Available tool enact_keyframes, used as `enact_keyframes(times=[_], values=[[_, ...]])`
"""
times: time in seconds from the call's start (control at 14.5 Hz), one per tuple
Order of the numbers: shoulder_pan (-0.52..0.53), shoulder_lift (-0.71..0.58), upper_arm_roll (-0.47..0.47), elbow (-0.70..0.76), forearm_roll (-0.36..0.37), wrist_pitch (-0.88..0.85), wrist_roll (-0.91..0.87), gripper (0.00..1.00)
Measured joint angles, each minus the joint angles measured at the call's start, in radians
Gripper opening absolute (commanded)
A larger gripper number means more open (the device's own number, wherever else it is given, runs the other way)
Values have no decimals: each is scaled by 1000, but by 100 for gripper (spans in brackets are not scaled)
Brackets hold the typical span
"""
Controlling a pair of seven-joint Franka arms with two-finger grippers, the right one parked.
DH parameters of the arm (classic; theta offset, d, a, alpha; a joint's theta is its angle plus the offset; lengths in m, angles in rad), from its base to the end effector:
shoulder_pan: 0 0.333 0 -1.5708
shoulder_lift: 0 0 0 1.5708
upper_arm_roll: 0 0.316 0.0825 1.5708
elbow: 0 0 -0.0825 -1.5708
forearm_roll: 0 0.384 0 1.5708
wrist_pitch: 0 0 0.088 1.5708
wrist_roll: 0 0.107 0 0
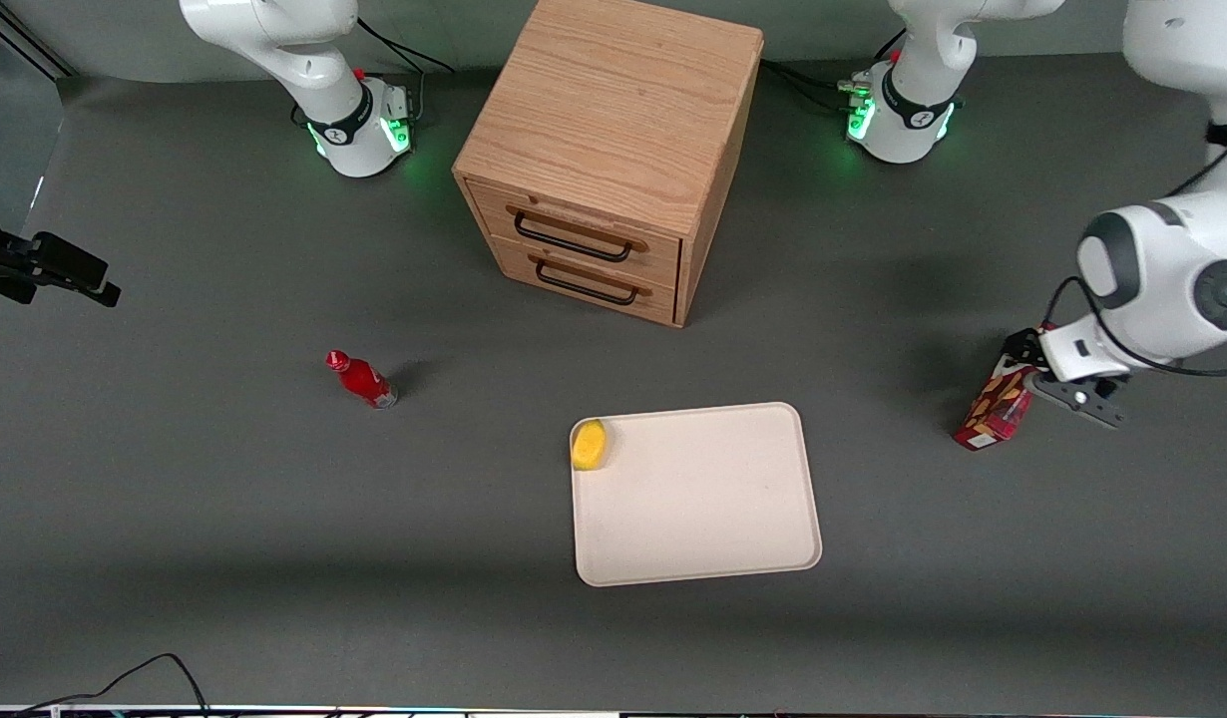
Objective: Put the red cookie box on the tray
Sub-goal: 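Move the left gripper down over the red shortbread box, then close the left gripper on the box end and lift it upright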
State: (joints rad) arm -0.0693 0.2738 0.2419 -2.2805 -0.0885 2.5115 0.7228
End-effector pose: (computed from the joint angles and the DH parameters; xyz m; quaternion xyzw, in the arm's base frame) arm 0.5221 0.0936 0.2346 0.9705 -0.2403 -0.0178 0.0008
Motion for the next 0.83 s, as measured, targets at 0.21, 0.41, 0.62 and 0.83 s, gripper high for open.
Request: enact_keyframes(times=[0.21,0.41,0.62,0.83], values=[[-2,0,0,-41,-44,57,3,0],[-5,-6,-2,-19,-49,39,3,0],[-6,-34,-3,69,-58,-105,-5,0],[-8,-103,-22,298,-60,-468,-124,0]])
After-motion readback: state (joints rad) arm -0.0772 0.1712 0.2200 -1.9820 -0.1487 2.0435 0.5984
